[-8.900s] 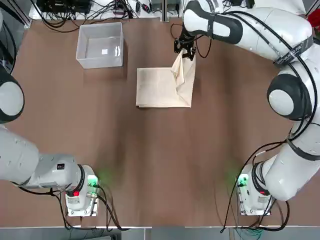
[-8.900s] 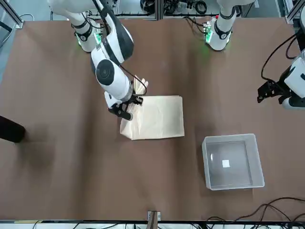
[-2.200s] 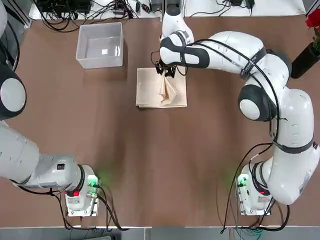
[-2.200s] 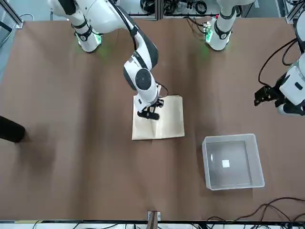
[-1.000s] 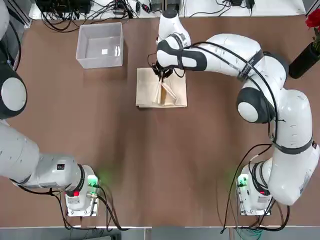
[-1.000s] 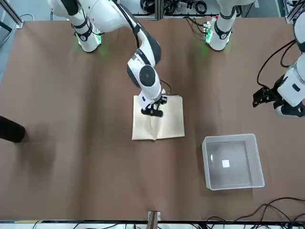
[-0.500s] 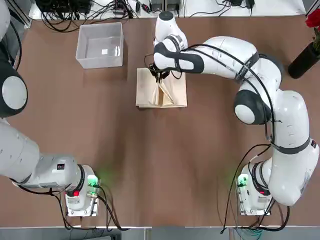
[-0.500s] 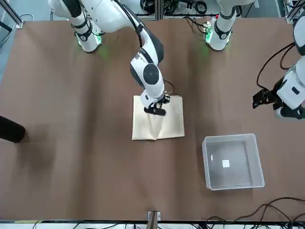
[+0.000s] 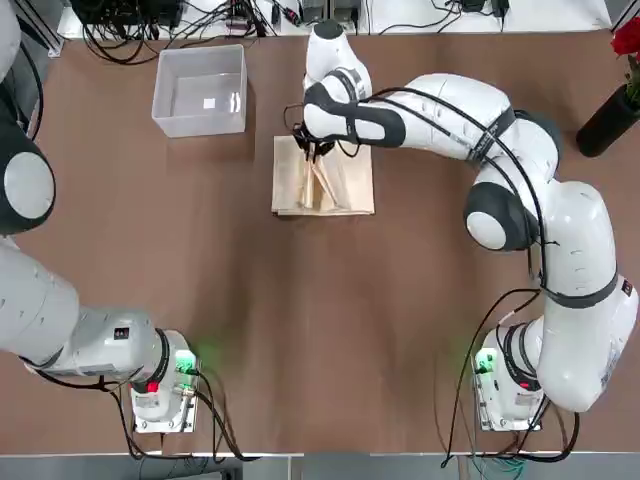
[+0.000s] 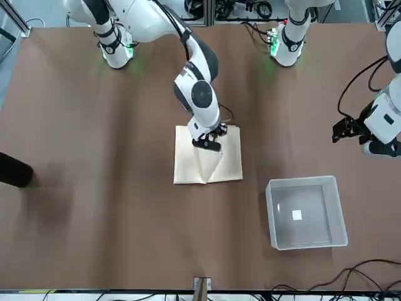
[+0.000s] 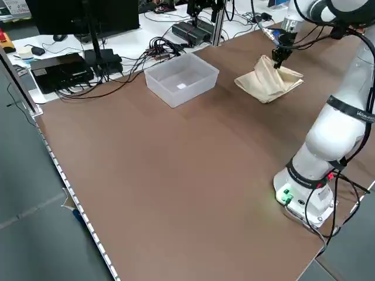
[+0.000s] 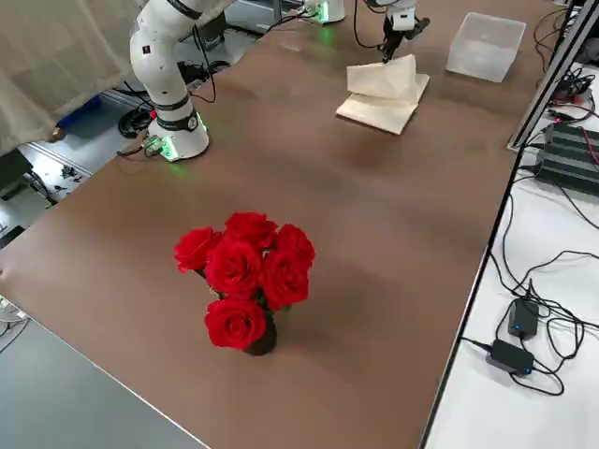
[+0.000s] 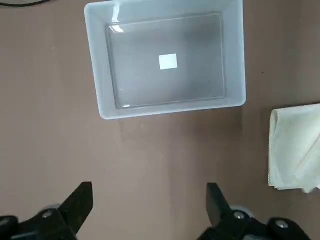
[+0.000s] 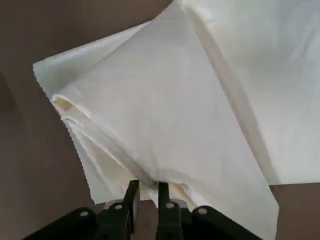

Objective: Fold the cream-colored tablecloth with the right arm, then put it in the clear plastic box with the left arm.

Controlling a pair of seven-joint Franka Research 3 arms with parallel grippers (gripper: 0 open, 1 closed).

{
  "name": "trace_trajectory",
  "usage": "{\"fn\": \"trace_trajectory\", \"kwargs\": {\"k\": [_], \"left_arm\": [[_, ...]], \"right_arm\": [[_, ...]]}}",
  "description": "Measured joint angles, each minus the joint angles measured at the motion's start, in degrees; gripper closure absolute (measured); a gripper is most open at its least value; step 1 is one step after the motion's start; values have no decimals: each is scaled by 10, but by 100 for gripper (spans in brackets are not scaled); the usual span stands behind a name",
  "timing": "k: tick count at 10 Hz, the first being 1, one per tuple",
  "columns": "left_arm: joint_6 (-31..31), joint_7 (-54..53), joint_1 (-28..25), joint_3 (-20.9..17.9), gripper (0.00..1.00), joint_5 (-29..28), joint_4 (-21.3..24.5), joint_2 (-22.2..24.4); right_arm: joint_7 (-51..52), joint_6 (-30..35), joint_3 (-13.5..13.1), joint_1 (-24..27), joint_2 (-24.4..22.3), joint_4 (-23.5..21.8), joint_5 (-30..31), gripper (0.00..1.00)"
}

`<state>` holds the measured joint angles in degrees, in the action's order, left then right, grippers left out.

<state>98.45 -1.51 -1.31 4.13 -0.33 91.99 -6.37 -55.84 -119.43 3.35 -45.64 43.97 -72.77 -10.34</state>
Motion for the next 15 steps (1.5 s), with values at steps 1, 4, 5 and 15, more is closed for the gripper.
{"fn": "trace_trajectory", "kwargs": {"k": [1, 4, 5, 15], "left_arm": [[0, 0, 0, 0, 0, 0, 0, 0], [0, 0, 0, 0, 0, 0, 0, 0], [0, 0, 0, 0, 0, 0, 0, 0], [0, 0, 0, 0, 0, 0, 0, -1]], "right_arm": [[-1, 0, 0, 0, 0, 5, 0, 75], [-33, 3, 1, -3, 0, 34, 0, 75], [-40, 6, 1, -8, 0, 41, 0, 75], [-43, 48, -10, 44, 1, 69, 0, 78]]}}
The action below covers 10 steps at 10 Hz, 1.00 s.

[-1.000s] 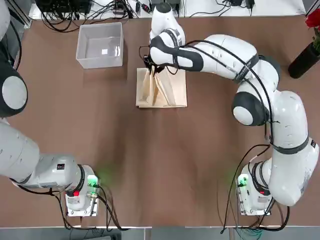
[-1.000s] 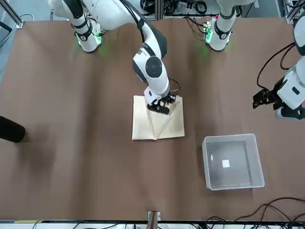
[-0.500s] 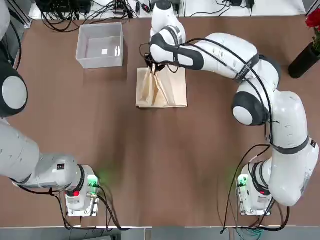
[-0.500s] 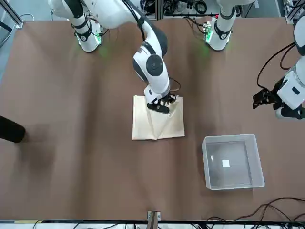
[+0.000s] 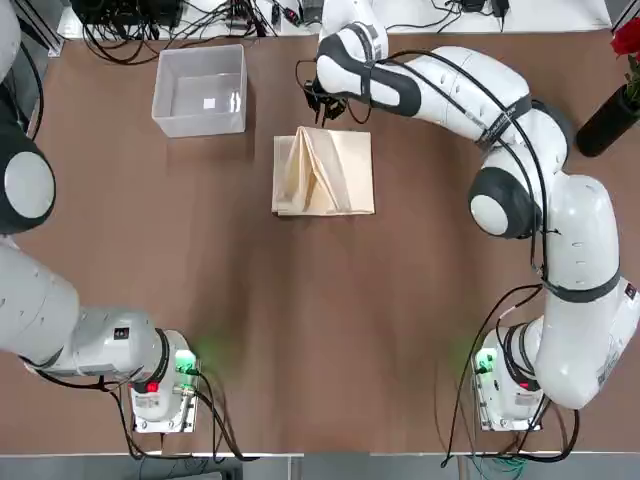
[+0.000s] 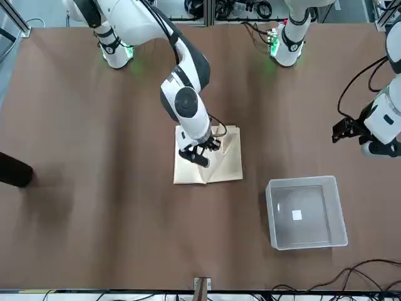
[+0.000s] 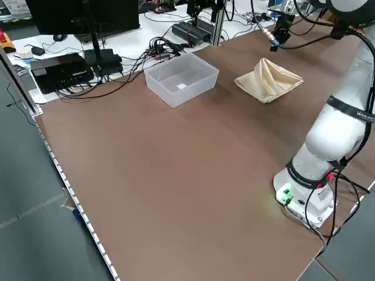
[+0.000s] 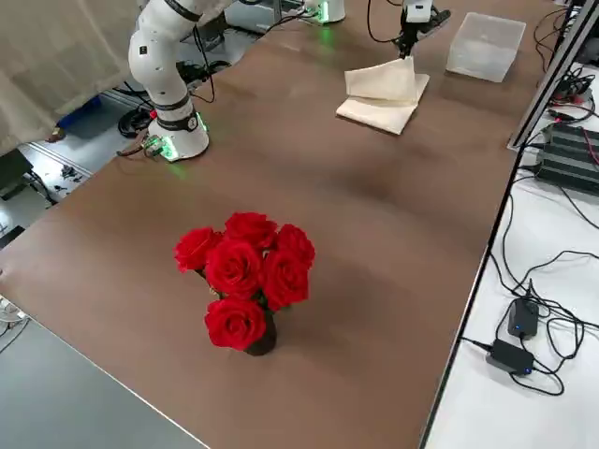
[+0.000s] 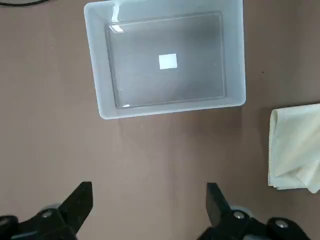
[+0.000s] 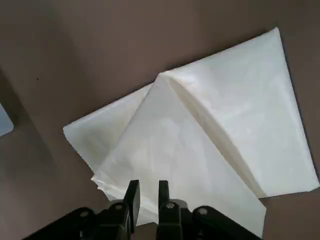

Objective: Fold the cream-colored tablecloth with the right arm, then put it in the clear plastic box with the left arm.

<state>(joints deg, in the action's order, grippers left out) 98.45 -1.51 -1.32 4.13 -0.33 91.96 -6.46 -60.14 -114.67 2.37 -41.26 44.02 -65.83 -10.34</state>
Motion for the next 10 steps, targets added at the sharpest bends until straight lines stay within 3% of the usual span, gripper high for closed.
{"fn": "trace_trajectory", "kwargs": {"k": [5, 10], "left_arm": [[0, 0, 0, 0, 0, 0, 0, 0], [0, 0, 0, 0, 0, 0, 0, 0]], "right_arm": [[-1, -62, 1, -32, 45, -2, 16, 78], [-3, -83, 0, -32, 50, 8, 17, 78]]}}
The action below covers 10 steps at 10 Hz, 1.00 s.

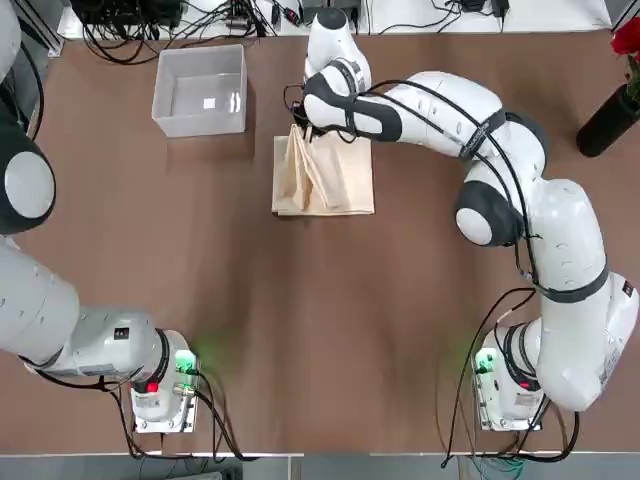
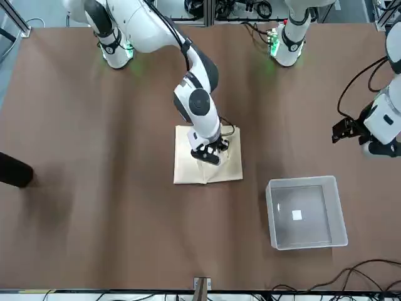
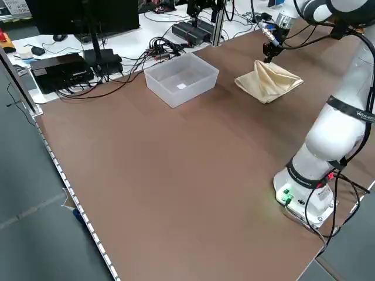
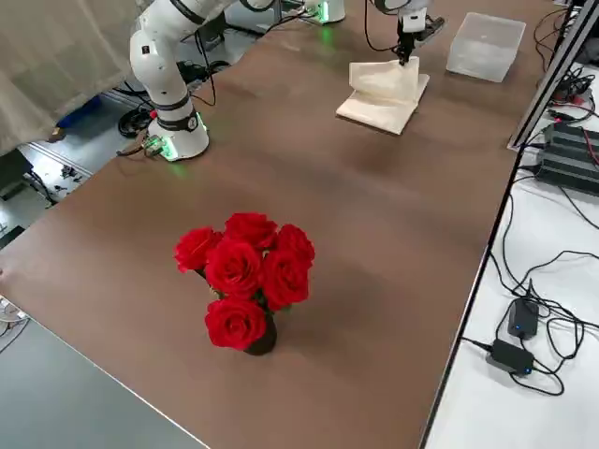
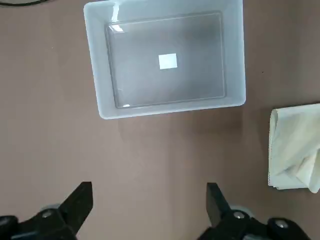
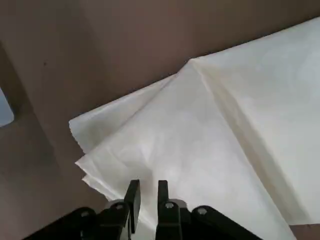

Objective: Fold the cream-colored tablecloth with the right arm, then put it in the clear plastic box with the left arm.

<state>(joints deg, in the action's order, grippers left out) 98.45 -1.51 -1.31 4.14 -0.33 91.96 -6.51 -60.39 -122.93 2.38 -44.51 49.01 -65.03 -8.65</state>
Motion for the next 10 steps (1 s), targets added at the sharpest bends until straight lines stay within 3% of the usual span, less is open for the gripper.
{"fn": "trace_trajectory", "kwargs": {"k": [3, 6, 10], "left_arm": [[0, 0, 1, 0, 0, 0, 0, 0], [0, 0, 1, 0, 0, 0, 0, 0], [0, 0, 3, 1, 0, 0, 1, -1]], "right_arm": [[-13, 6, -2, 3, -3, 12, 0, 78], [2, 102, -6, 41, -27, 25, 12, 78], [123, 210, -8, 129, -98, 31, 17, 77]]}}
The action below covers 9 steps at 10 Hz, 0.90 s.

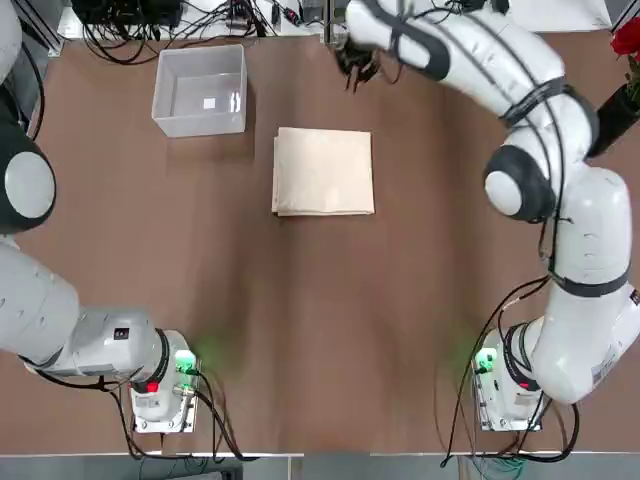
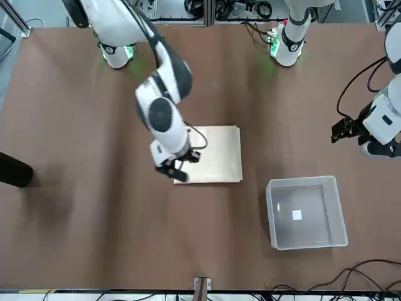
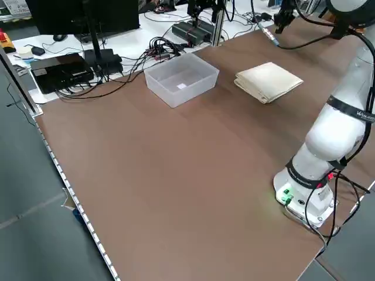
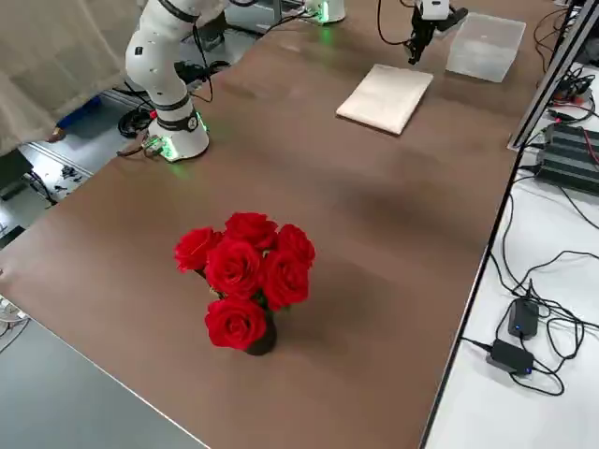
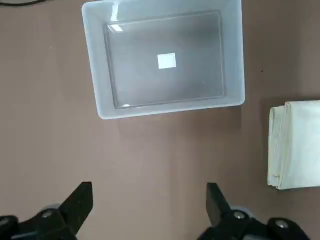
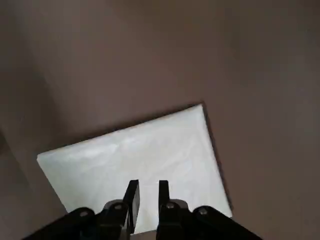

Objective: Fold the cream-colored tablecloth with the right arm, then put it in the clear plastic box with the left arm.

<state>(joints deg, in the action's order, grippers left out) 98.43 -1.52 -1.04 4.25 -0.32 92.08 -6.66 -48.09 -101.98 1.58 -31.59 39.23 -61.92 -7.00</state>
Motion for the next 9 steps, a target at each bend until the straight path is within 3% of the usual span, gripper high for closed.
{"fn": "trace_trajectory", "kwargs": {"k": [4, 6, 9], "left_arm": [[-1, 10, 50, 17, 0, 9, 26, -32], [23, 39, 84, 28, 0, 79, 50, -51], [114, 33, 85, 33, 0, 201, 128, -63]], "right_arm": [[117, 105, -1, 107, -75, 1, 2, 77], [166, 128, -1, 156, -98, 1, 7, 77], [254, 159, -1, 229, -124, 1, 28, 74]]}}
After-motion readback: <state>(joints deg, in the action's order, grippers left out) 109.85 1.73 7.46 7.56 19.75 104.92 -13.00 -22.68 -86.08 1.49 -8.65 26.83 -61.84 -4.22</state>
